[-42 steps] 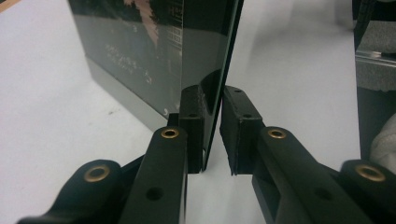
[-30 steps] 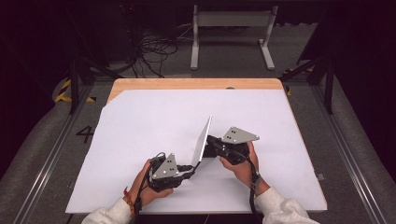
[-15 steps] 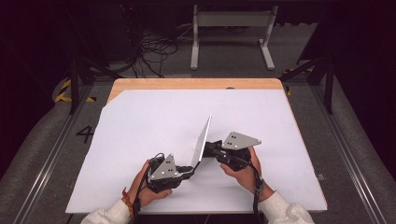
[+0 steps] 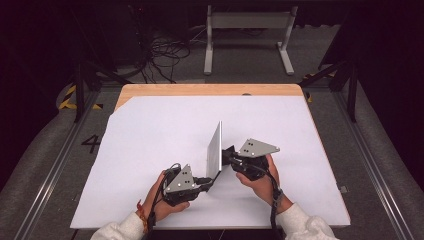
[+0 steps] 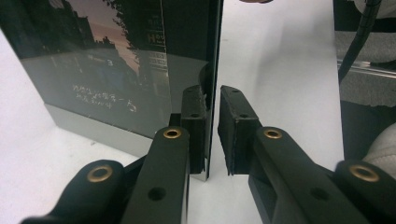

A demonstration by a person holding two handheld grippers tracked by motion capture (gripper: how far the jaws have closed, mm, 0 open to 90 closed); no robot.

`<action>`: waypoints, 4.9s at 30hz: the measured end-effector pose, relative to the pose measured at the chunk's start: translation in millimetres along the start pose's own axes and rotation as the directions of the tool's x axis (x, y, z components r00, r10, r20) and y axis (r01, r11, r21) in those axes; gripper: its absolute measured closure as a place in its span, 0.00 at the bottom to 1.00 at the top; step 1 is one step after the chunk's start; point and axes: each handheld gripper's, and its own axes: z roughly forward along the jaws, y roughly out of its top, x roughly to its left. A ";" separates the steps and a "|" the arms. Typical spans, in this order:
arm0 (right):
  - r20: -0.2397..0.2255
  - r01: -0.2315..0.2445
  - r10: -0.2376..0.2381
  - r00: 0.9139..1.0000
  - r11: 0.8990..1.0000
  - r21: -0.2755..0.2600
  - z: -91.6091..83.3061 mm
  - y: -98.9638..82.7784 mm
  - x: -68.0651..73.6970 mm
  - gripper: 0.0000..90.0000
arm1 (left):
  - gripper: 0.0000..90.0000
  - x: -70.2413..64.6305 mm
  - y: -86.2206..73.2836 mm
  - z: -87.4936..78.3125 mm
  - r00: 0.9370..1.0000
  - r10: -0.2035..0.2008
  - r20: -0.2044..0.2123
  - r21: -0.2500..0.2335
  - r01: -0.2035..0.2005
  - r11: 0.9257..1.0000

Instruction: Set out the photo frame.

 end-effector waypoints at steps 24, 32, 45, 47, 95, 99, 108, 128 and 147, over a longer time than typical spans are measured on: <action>0.025 0.029 -0.029 0.999 0.999 0.025 -1.5 -3.9 2.3 0.96 | 0.90 2.4 4.6 -3.6 1.000 0.015 -0.021 -0.004 -0.015 1.000; 0.029 0.033 -0.035 0.999 0.998 0.058 -17.7 -13.3 7.6 0.94 | 0.82 9.5 -15.8 -33.7 0.998 -0.031 -0.061 0.024 0.033 0.999; -0.019 0.032 -0.030 0.999 0.995 0.091 -32.0 -29.2 34.7 0.73 | 0.58 6.6 -60.8 -63.4 0.988 -0.130 -0.088 0.086 0.138 0.987; -0.028 0.024 -0.022 0.999 0.997 0.078 -33.2 -29.1 38.5 0.69 | 0.55 7.1 -62.0 -61.8 0.987 -0.129 -0.096 0.096 0.138 0.986; -0.033 -0.045 0.048 0.998 0.995 0.085 1.1 -39.1 44.4 0.70 | 0.33 9.9 -63.9 -46.7 0.985 -0.110 -0.133 0.156 0.130 0.979; -0.033 -0.052 0.055 0.998 0.995 0.083 -1.2 -40.7 43.9 0.71 | 0.33 9.9 -64.2 -46.4 0.985 -0.111 -0.133 0.157 0.132 0.979; -0.012 -0.104 0.106 0.994 0.991 0.088 9.0 -43.3 41.9 0.60 | 0.31 10.2 -64.2 -44.4 0.985 -0.114 -0.128 0.163 0.134 0.977; -0.118 -0.087 0.103 0.988 0.988 0.130 4.5 -43.5 26.9 0.70 | 0.26 27.4 -47.6 -27.8 0.984 -0.129 -0.122 0.114 0.143 0.983; -0.169 -0.061 0.089 0.982 0.984 0.165 -3.5 -43.8 13.3 0.75 | 0.18 68.4 -26.7 21.2 0.989 -0.126 -0.072 0.104 0.133 0.986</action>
